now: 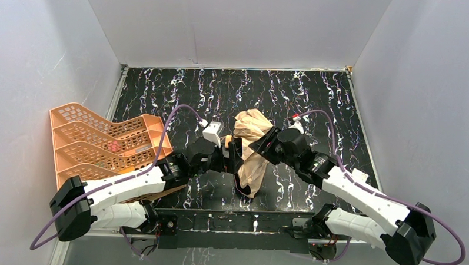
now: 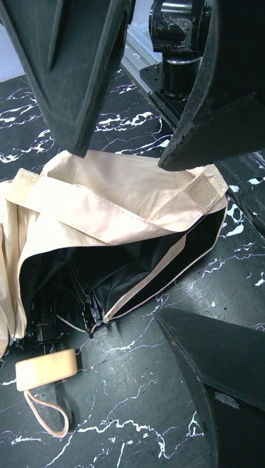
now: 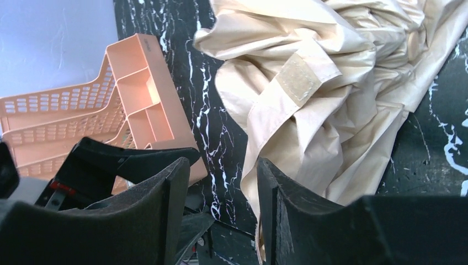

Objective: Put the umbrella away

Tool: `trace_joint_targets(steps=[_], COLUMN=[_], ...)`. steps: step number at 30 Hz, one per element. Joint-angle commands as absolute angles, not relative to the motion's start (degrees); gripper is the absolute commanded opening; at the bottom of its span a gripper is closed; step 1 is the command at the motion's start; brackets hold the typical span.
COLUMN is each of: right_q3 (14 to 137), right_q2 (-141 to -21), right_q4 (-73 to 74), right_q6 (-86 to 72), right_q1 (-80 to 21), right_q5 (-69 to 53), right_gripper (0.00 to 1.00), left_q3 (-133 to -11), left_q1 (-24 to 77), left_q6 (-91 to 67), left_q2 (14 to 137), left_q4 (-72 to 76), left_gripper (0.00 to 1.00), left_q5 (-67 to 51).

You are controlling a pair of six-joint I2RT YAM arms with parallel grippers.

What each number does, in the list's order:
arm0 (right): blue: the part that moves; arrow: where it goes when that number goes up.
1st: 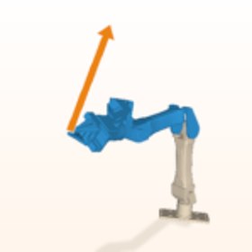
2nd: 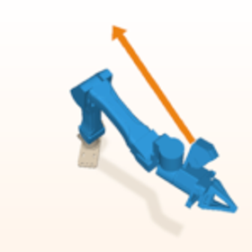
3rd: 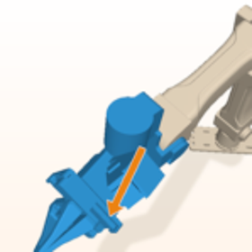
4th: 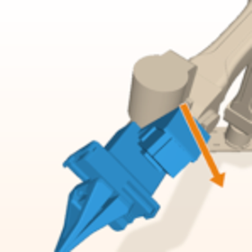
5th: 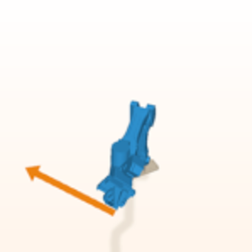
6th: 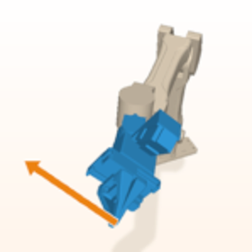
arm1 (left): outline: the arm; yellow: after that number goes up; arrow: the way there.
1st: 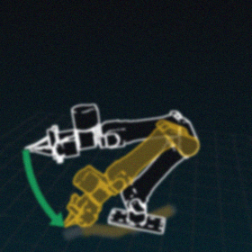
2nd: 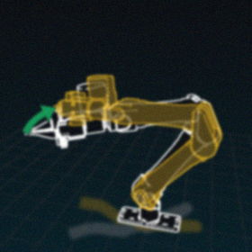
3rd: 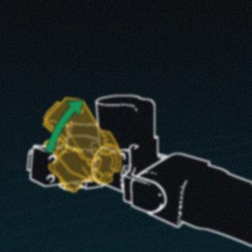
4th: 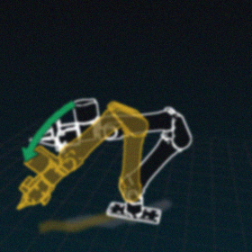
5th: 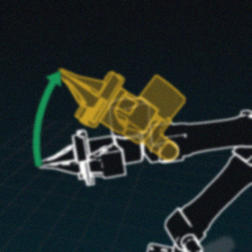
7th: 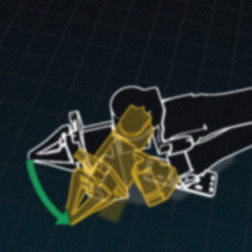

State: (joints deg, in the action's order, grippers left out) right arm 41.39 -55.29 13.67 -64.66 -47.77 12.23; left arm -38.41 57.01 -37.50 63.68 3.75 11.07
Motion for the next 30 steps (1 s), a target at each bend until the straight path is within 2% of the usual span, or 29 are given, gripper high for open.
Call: trace_joint_targets(steps=[1, 15, 22, 30], right_q3=[42.2, 39.8, 38.8, 37.0], right_q2=[-58.6, -63.9, -66.6, -64.5], right_q4=[13.1, 8.3, 1.9, -2.9], right_q6=[-70.4, -72.1, -71.2, -66.7], right_q1=[-48.2, -48.2, -48.2, -48.2], right_q5=[13.7, 13.4, 14.1, 14.5], right_gripper=[0.56, 0.51, 0.38, 0.13], left_q3=[-38.7, -38.7, -38.6, -38.2], left_q1=[56.8, 56.7, 56.7, 56.6], left_q6=[-37.3, -36.6, -36.6, -37.1], left_q2=[61.7, 61.2, 60.7, 59.7], left_q4=[3.4, 2.2, 1.7, 1.2], left_gripper=[0.93, 0.93, 0.93, 0.93], left_q5=[12.9, 14.1, 14.5, 15.2])
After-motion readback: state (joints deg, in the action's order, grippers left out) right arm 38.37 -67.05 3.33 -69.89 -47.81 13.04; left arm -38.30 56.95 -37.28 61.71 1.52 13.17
